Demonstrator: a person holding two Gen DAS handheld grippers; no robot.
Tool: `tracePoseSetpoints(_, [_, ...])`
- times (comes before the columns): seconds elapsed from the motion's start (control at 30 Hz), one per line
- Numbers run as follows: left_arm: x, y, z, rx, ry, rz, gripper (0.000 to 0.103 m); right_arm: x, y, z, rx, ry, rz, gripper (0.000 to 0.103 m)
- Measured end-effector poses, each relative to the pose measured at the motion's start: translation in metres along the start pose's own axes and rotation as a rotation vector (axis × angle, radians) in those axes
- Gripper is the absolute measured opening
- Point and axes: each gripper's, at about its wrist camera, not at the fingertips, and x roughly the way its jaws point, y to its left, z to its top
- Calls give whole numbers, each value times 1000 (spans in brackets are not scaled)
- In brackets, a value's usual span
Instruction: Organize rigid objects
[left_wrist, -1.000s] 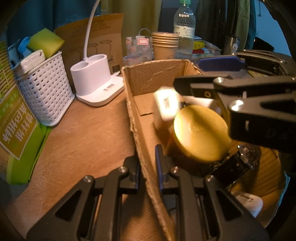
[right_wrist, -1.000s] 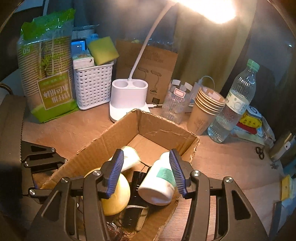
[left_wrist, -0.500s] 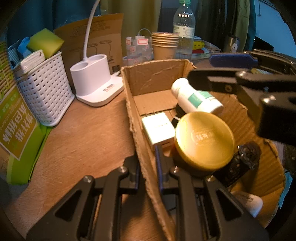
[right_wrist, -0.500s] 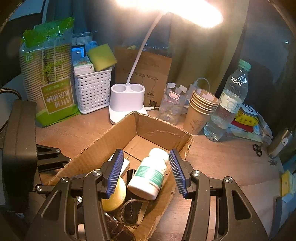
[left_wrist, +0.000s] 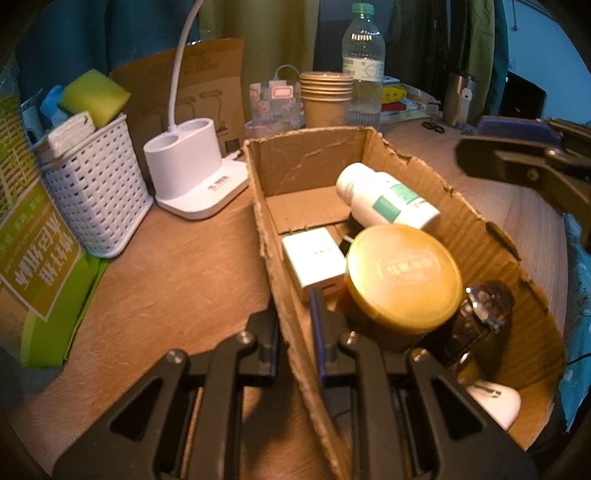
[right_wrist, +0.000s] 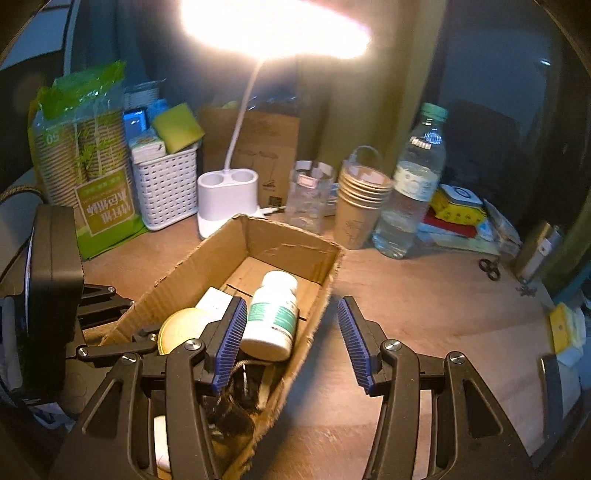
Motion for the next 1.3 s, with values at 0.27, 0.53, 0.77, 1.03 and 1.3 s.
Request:
tracePoseSetpoints(0.27, [-19, 3, 3, -20, -79, 14, 21, -31, -14, -11, 56, -29, -48, 55])
tracePoseSetpoints(0.53, [-42, -1, 9, -47, -141, 6, 28, -65, -35, -24, 111, -79, -67, 55])
tracePoseSetpoints(0.77, [-93, -27, 24, 1, -233, 22, 35, -103, -64, -33, 187, -156, -98, 55])
tracePoseSetpoints(1.03, [-153, -49, 30, 2, -365, 43, 74, -146, -75, -38, 215, -255, -135, 71])
tracePoseSetpoints(1.3, [-197, -69, 33, 22, -461, 82, 82, -188, -78, -40, 244, -348, -163, 72])
